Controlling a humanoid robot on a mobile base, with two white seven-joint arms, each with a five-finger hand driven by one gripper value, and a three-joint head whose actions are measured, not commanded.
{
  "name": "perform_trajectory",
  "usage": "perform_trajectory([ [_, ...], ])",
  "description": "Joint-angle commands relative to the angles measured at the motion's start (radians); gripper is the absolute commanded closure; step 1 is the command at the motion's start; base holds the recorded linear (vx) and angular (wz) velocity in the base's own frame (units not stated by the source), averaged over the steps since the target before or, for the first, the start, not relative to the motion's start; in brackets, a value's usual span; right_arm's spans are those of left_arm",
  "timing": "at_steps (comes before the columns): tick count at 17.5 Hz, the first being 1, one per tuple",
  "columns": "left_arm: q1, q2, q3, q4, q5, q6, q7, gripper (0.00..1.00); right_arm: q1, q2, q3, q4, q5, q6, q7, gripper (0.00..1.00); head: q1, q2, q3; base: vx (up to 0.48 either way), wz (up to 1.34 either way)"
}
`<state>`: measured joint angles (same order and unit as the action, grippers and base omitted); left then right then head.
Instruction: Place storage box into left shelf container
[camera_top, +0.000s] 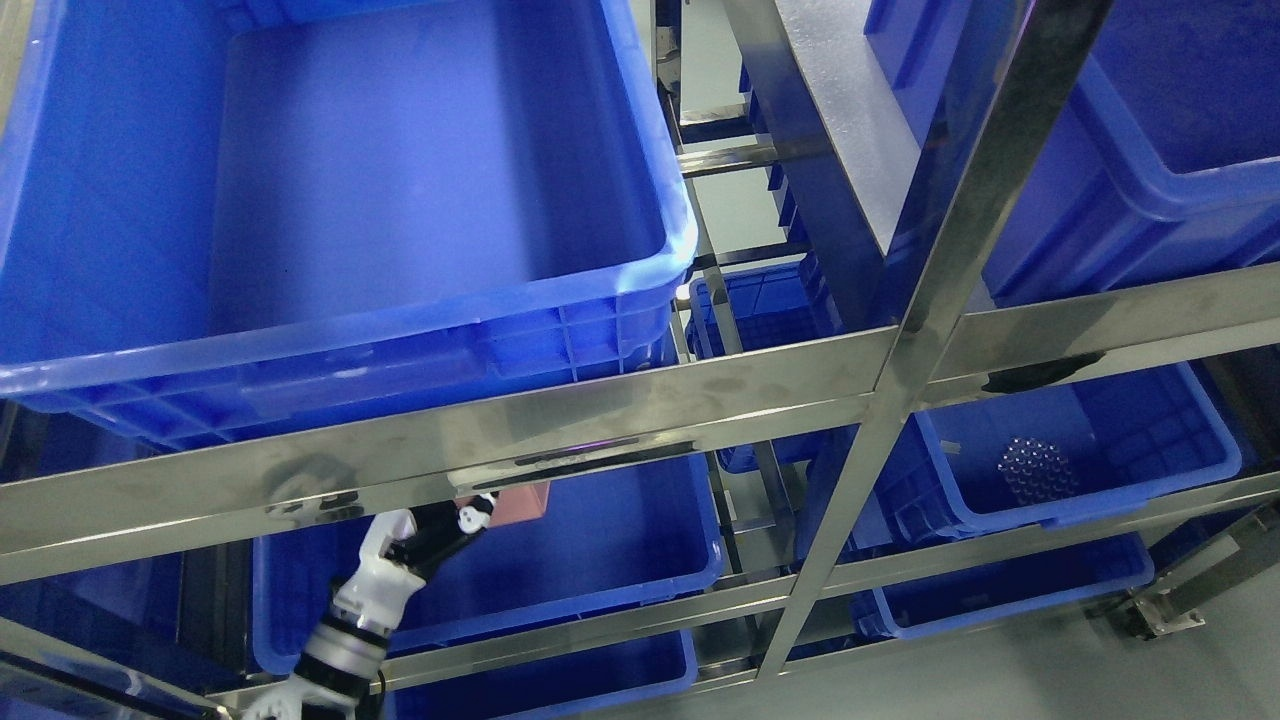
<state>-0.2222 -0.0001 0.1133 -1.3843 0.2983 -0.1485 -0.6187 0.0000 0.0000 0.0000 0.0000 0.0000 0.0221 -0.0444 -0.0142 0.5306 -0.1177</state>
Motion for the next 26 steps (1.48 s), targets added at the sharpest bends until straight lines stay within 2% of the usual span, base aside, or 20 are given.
perform_trajectory([
  [1, -0.244, 0.018, 0.085, 0.345, -0.155, 0.063, 0.014, 0.96, 0.000, -0.017, -0.005, -0.017, 0.000, -0.001, 0.000, 0.00, 0.0000, 0.000, 0.000, -0.010, 0.04],
  [2, -0.274, 0.018, 0.071, 0.391, -0.191, 0.061, 0.014, 0.94, 0.000, -0.017, -0.005, -0.017, 0.000, -0.001, 0.000, 0.00, 0.0000, 0.000, 0.000, -0.010, 0.04],
  [3, -0.304, 0.018, 0.056, 0.442, -0.229, 0.057, 0.016, 0.87, -0.002, -0.017, -0.005, -0.017, 0.000, -0.001, 0.000, 0.00, 0.0000, 0.000, 0.000, -0.007, 0.03],
  [5, -0.345, 0.018, 0.023, 0.502, -0.304, 0.038, 0.017, 0.65, 0.000, -0.017, -0.005, -0.017, 0.000, -0.001, 0.000, 0.00, 0.0000, 0.000, 0.000, 0.000, 0.00],
  [7, -0.355, 0.018, -0.012, 0.504, -0.362, 0.030, 0.034, 0.44, -0.002, -0.017, -0.005, -0.017, 0.000, -0.001, 0.000, 0.00, 0.0000, 0.000, 0.000, 0.000, 0.00],
  [12, -0.368, 0.018, -0.027, 0.438, -0.409, 0.029, 0.031, 0.06, 0.000, -0.017, -0.005, -0.017, 0.000, -0.001, 0.000, 0.00, 0.0000, 0.000, 0.000, 0.000, 0.00],
  [13, -0.367, 0.018, -0.035, 0.414, -0.425, 0.029, 0.030, 0.01, -0.002, -0.017, -0.005, -0.017, 0.000, -0.001, 0.000, 0.00, 0.0000, 0.000, 0.000, 0.000, 0.00],
  [15, -0.370, 0.029, -0.062, 0.383, -0.481, 0.030, 0.014, 0.01, 0.000, -0.017, -0.005, -0.017, 0.000, -0.001, 0.000, 0.00, 0.0000, 0.000, 0.000, 0.000, 0.00],
  [19, -0.407, 0.118, -0.133, 0.299, -0.498, 0.041, -0.074, 0.01, 0.000, -0.017, -0.005, -0.017, 0.000, -0.001, 0.000, 0.00, 0.0000, 0.002, 0.000, 0.000, 0.00],
  [22, -0.423, 0.218, -0.220, 0.234, -0.510, 0.041, -0.189, 0.01, -0.002, -0.017, -0.005, -0.017, 0.000, -0.001, 0.000, 0.00, 0.0000, 0.002, 0.000, 0.000, 0.00],
  [23, -0.452, 0.253, -0.248, 0.235, -0.569, 0.041, -0.214, 0.01, 0.000, -0.017, -0.005, -0.017, 0.000, -0.001, 0.000, 0.00, 0.0000, 0.002, 0.000, 0.000, 0.00],
  [25, -0.465, 0.250, -0.215, 0.237, -0.604, 0.041, -0.214, 0.01, 0.000, -0.017, -0.005, -0.017, 0.000, -0.001, 0.000, 0.00, 0.0000, 0.002, 0.000, 0.000, 0.00],
  [26, -0.456, 0.238, -0.152, 0.228, -0.590, 0.041, -0.211, 0.01, -0.002, -0.017, -0.005, -0.017, 0.000, -0.001, 0.000, 0.00, 0.0000, 0.002, 0.000, 0.000, 0.00],
])
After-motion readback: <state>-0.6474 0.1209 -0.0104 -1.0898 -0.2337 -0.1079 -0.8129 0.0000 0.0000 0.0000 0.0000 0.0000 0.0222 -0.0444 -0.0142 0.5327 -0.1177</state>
